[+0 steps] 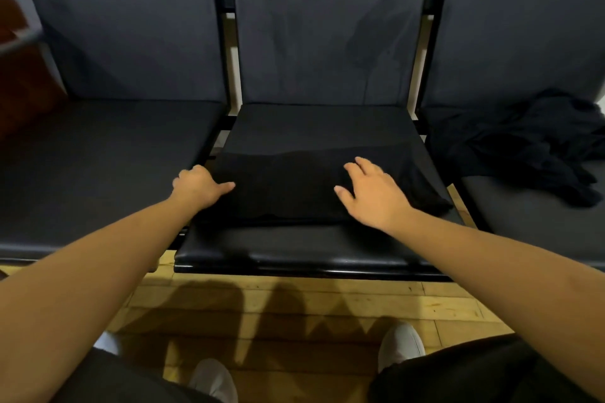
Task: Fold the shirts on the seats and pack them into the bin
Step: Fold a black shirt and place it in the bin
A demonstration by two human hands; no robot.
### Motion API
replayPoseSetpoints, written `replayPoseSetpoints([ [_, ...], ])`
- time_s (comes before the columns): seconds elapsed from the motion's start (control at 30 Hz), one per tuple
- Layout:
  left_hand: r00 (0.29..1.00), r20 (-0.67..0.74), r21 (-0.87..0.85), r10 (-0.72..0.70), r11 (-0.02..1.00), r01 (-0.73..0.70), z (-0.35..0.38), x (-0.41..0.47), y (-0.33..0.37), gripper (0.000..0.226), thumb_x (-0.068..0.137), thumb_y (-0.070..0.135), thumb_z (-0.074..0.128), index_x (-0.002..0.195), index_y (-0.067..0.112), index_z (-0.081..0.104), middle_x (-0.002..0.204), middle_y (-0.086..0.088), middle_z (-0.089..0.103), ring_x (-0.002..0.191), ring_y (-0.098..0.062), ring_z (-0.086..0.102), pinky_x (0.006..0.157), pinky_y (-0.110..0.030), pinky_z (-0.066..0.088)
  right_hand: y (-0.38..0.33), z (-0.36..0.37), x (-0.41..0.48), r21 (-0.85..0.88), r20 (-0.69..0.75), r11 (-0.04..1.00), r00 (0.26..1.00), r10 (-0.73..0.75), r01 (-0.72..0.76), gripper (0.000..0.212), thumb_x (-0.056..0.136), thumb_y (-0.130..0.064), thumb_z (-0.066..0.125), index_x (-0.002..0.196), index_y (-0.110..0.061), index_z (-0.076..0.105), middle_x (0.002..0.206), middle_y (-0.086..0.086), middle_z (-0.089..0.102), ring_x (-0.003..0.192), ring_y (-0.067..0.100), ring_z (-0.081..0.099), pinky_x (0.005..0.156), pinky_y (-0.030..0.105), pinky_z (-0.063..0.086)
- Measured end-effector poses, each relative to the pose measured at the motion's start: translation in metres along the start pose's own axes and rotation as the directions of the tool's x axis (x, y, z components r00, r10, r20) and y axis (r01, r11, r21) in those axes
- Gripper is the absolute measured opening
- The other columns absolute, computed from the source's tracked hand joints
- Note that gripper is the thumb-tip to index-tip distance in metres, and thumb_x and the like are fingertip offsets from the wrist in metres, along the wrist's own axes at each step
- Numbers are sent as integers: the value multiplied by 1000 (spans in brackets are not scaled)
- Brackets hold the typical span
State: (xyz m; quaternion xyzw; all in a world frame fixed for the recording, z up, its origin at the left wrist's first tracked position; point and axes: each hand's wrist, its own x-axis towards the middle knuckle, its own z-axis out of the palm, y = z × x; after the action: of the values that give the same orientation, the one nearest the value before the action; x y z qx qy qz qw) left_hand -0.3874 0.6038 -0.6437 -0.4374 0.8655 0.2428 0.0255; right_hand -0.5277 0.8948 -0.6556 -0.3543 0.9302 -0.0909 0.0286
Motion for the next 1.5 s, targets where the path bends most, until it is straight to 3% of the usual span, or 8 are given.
replayPoseSetpoints([
  [0.3, 998, -49, -233, -44, 972, 32, -11, -5, 11, 46, 107, 26, 45, 140, -6, 42, 129, -23, 55, 114, -37, 56, 85, -38, 40, 17, 24, 0, -77, 162, 996, 986, 47, -34, 65, 102, -64, 16, 160, -37, 10, 169, -1, -11, 153, 21, -20, 121, 57, -13],
  [0.53, 924, 341, -542, -172, 768, 343, -37, -25, -1, 40, 91, 26, 73, 124, 12, 56, 113, -17, 63, 99, -33, 64, 77, -43, 57, 10, 23, -1, -126, 186, 986, 973, 134, -112, 67, 96, -74, 13, 157, -49, 4, 168, -6, -16, 151, 37, -23, 115, 65, -17],
  [0.73, 964, 264, -754, -29, 617, 225, -61, -42, 5, 15, 95, 23, 64, 104, 12, 66, 87, -10, 70, 61, -19, 71, 42, -23, 54, -28, 26, 1, -27, 229, 995, 968, 101, -98, 67, 97, -72, 16, 158, -46, 4, 168, -4, -17, 151, 37, -22, 117, 65, -14],
  [0.93, 963, 136, -811, 231, 585, -26, -72, -65, 44, 19, 92, 9, 64, 111, 9, 66, 101, -13, 72, 84, -24, 73, 73, -33, 60, -86, 24, 0, 318, 294, 943, 956, -1, -97, 63, 101, -65, 26, 159, -42, 16, 170, -3, -6, 154, 33, -16, 120, 55, -13],
  [1.03, 932, 136, -790, 335, 604, -102, -60, -77, 74, 25, 93, 3, 61, 117, -1, 64, 109, -23, 66, 99, -37, 67, 87, -46, 57, -96, 9, 2, 692, 251, 697, 968, 12, -188, 52, 107, -50, 32, 153, -27, 40, 164, 2, 30, 154, 28, 15, 124, 39, 8],
  [1.13, 905, 136, -772, 403, 616, -159, -44, -82, 107, 13, 94, 4, 60, 106, 3, 66, 94, -16, 65, 89, -32, 65, 81, -42, 56, -87, -7, 2, 919, 232, 270, 947, 221, -288, 44, 107, -43, 40, 109, -12, 71, 112, 8, 71, 111, 26, 65, 99, 35, 48],
  [1.3, 819, 347, -657, 458, 742, -136, -18, -88, 143, 56, 99, 49, 57, 146, 23, 39, 98, -9, 76, 82, -24, 76, 60, -28, 56, -27, -31, 6, 822, 530, -338, 833, 160, -459, 70, 100, -66, 30, 118, -8, 67, 110, 20, 73, 104, 35, 69, 92, 46, 54],
  [1.5, 927, 246, -470, 281, 872, -140, -8, -57, 107, 42, 103, 43, 51, 135, 15, 50, 96, -4, 76, 77, -18, 71, 67, -29, 55, -9, -25, 5, 772, 432, 307, 814, 389, -557, 60, 88, -30, 77, 139, -9, 53, 135, 11, 60, 124, 31, 58, 108, 45, 47],
])
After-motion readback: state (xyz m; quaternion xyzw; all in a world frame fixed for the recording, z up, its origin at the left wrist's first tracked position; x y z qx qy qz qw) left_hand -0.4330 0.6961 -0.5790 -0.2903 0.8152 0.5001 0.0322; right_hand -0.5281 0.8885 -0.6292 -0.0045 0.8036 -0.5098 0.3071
